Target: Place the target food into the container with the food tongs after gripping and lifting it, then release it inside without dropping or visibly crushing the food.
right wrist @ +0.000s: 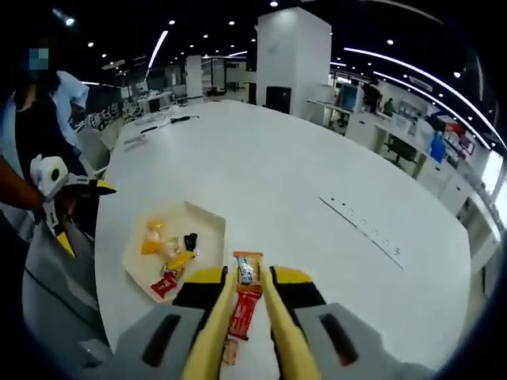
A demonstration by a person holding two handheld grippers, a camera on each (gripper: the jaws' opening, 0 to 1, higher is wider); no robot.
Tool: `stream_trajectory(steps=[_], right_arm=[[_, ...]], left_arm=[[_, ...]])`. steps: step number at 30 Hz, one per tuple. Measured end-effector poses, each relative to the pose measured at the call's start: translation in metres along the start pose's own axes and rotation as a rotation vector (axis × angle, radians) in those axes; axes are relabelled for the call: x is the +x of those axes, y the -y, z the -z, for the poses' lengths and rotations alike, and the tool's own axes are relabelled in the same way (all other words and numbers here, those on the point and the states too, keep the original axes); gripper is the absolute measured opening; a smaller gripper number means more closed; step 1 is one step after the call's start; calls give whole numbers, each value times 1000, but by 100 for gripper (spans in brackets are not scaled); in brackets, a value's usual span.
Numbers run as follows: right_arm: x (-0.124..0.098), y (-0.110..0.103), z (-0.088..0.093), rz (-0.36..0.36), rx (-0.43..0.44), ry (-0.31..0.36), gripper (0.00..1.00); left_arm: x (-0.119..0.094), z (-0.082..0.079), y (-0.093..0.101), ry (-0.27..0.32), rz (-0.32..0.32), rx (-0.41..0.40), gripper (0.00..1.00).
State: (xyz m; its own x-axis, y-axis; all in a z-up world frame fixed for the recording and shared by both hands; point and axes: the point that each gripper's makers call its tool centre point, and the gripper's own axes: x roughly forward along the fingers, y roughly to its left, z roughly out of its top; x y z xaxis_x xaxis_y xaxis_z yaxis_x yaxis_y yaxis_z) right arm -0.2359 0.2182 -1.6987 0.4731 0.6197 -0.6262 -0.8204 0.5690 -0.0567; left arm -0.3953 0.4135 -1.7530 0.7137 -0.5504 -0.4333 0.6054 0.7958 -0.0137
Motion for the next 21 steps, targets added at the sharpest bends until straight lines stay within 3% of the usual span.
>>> stream_trajectory(steps=[14,21], right_arm=[[31,-56,-44,-97,-82,29,21],[39,-78,-57,-140,-106,40,21]], left_arm=[[0,-1,2,3,3,16,100],[0,-2,2,4,6,18,100]])
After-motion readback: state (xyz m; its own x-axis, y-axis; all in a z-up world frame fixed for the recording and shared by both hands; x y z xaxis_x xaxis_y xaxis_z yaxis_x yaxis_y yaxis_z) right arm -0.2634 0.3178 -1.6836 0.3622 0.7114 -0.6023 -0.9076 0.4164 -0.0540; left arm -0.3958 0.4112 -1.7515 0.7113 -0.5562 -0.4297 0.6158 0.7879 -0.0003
